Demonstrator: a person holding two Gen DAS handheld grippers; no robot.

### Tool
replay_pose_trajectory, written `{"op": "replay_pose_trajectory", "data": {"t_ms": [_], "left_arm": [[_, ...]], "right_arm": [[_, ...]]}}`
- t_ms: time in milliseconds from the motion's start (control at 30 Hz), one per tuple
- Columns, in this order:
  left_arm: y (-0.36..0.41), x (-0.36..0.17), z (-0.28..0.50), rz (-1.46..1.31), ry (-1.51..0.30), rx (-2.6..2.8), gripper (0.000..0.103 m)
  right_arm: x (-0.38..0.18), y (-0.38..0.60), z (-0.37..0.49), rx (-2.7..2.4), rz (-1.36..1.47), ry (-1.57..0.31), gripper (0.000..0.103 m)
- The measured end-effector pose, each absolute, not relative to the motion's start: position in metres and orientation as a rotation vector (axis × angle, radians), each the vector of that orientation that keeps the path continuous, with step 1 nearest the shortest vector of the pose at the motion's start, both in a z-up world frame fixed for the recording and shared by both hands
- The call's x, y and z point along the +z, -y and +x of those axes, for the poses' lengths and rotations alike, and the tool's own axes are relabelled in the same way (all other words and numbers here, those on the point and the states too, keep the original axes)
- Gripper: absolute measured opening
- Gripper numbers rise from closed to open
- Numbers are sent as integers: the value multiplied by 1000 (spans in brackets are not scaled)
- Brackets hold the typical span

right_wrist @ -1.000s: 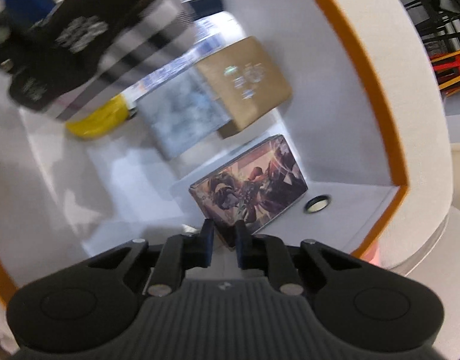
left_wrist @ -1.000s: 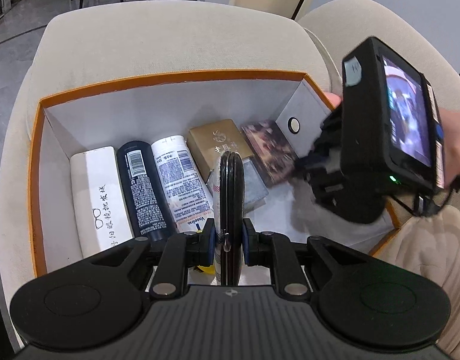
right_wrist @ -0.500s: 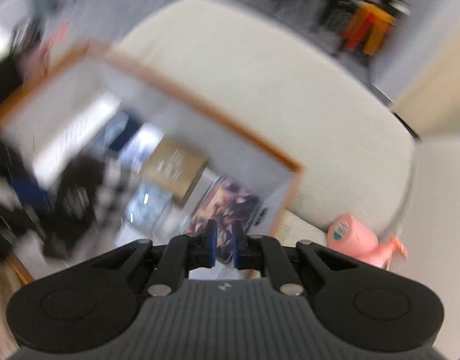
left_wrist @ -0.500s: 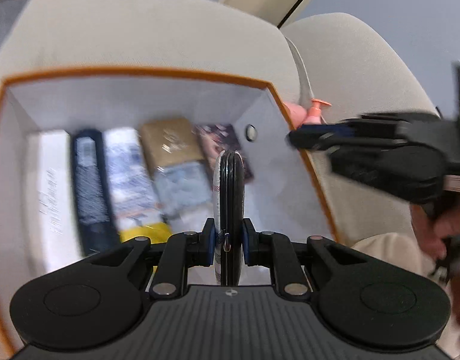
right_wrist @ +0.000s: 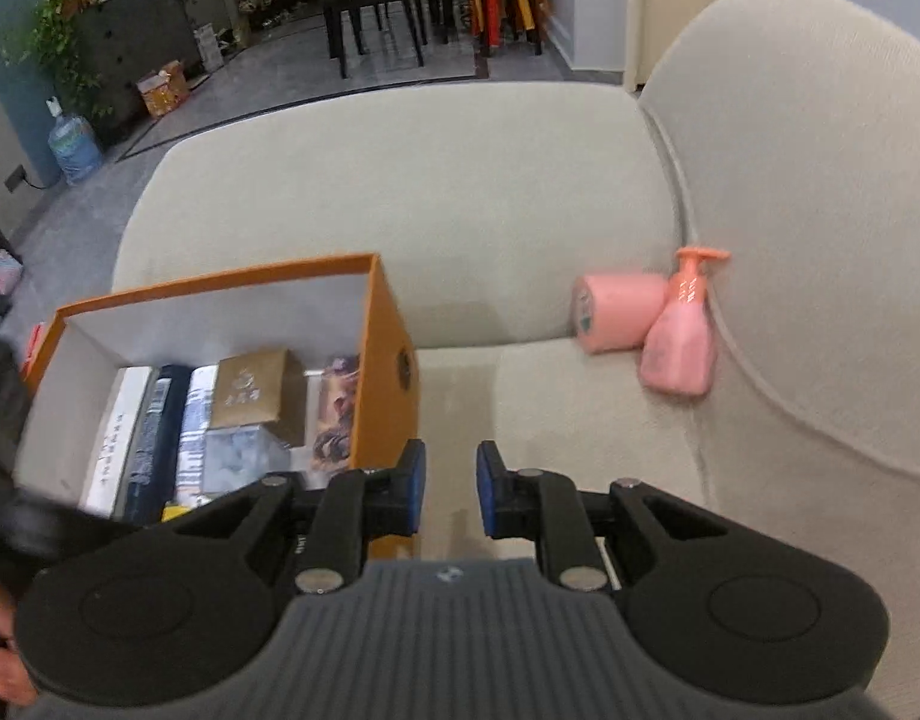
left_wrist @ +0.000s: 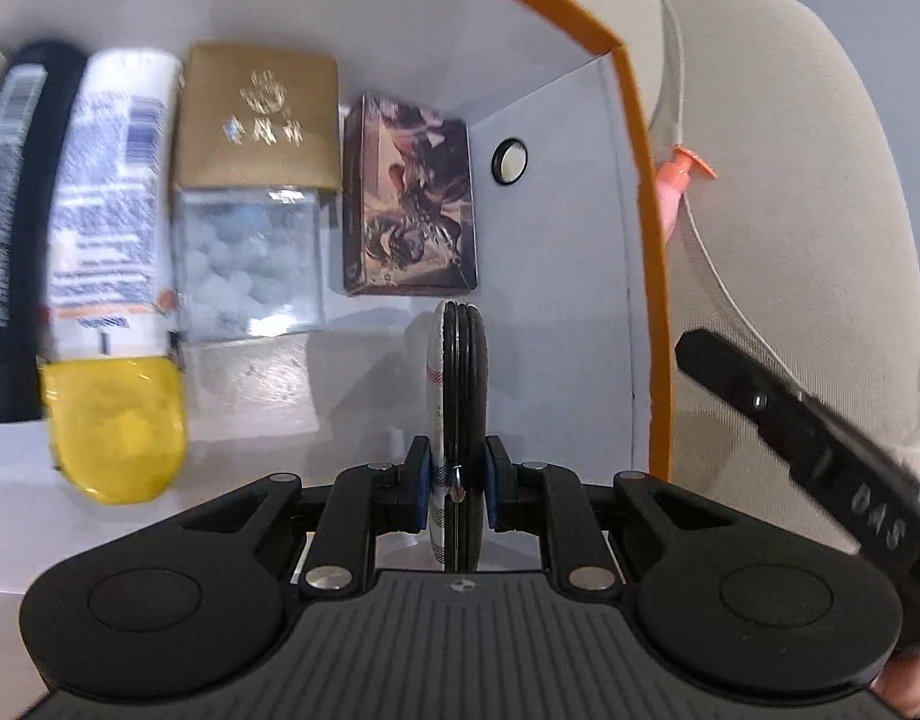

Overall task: Organize rigid objects
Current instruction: 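Lower the picture box into the orange box with the right tool while the left tool lowers the plaid tin, then move both open tools back toward the pink bottles on the sofa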

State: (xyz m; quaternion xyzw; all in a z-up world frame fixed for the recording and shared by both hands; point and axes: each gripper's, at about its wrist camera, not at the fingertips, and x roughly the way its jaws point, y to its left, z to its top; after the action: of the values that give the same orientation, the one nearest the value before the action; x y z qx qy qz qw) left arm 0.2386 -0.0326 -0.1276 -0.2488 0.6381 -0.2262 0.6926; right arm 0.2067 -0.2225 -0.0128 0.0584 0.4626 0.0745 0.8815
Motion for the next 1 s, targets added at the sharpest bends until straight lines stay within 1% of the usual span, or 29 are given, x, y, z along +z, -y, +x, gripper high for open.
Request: {"op": "replay_pose_trajectory", "data": {"t_ms": [133,267,400,533,600,667,733,933,1000], "left_arm": [[41,-138,245,-553,-1448,-479,19],[51,-139,250,-525,-1466,-449,21],[70,-126,248,-377,-1438,-374,30],[86,-118,241,-229,-1400,-330,34],[93,-116,238,-163,-1379,-296,34],[99,-120,238,-144,-1381,-293,34],[103,-126,238,-166,-1407,-282,35],[96,-131,240,-216,-1406,-286,36],[92,-122,238,-218,-1378,-287,36]], "right_arm": [[-16,226,209,156,140,-970,17],[-21,229,207,168,153,-969,18],[-26,231,206,175,168,-980,18],[-28,232,202,181,182,-985,19],[-29,233,200,182,181,-985,24],[-30,234,198,178,182,-985,24],[-31,237,196,172,190,-990,26],[-33,243,190,162,194,-990,31],[-33,247,189,143,194,-983,38]]}}
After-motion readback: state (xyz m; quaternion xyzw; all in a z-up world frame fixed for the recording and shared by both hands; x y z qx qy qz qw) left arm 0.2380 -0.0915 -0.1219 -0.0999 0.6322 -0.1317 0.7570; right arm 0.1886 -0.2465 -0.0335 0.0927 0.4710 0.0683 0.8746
